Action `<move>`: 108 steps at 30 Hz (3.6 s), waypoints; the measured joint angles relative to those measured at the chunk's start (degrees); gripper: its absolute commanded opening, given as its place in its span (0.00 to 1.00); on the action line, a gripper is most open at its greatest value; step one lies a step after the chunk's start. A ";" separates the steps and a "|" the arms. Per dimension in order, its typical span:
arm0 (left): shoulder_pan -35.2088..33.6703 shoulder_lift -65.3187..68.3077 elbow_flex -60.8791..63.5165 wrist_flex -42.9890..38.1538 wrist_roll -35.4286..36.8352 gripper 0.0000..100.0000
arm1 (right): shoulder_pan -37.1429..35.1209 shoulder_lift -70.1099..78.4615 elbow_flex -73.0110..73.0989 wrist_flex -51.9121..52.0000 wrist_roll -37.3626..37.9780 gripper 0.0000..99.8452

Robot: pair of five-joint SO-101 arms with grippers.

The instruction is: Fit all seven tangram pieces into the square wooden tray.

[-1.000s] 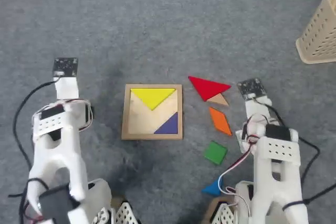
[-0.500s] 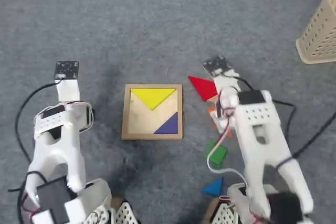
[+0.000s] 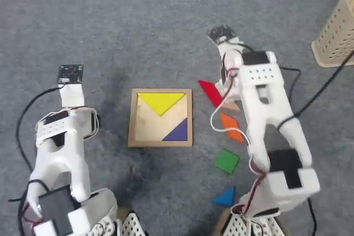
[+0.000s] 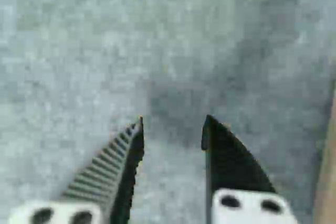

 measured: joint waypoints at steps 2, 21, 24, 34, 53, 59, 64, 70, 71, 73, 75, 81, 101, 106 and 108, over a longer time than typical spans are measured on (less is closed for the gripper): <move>0.00 0.00 0.00 0.00 0.00 0.18 | -0.09 2.46 -2.73 0.35 2.29 0.15; 0.00 0.00 0.00 0.00 0.00 0.18 | -8.09 17.49 -4.04 -1.49 16.18 0.25; 0.00 0.00 0.00 0.00 0.00 0.18 | -9.05 18.37 -4.92 -1.85 16.18 0.25; 0.00 0.00 0.00 0.00 0.00 0.18 | -9.23 19.34 -7.38 -8.00 16.79 0.25; 0.00 0.00 0.00 0.00 0.00 0.18 | -8.26 26.90 -13.54 -13.98 24.26 0.25; 0.00 0.00 0.00 0.00 0.00 0.18 | -7.82 27.08 -14.42 -12.75 24.70 0.24; 0.00 0.00 0.00 0.00 0.00 0.18 | -7.47 25.58 -14.42 -5.01 24.79 0.24; 0.00 0.00 0.00 0.00 0.00 0.18 | -7.30 24.70 -14.42 2.20 19.96 0.24; 0.00 0.00 0.00 0.00 0.00 0.18 | -7.30 24.00 -13.89 2.81 19.34 0.24; 0.00 0.00 0.00 0.00 0.00 0.18 | -7.30 22.24 -13.27 3.69 18.29 0.24; 0.00 0.00 0.00 0.00 0.00 0.18 | -7.03 20.04 -13.19 3.87 16.88 0.25; 0.00 0.00 0.00 0.00 0.00 0.18 | -7.56 15.65 -13.01 3.34 17.32 0.28; 0.00 0.00 0.00 0.00 0.00 0.18 | -4.13 26.99 -13.36 -0.35 23.56 0.15; 0.00 0.00 0.00 0.00 0.00 0.18 | -3.87 26.99 -13.54 -0.44 23.56 0.13; 0.00 0.00 0.00 0.00 0.00 0.18 | -3.78 26.99 -13.98 -0.44 23.56 0.13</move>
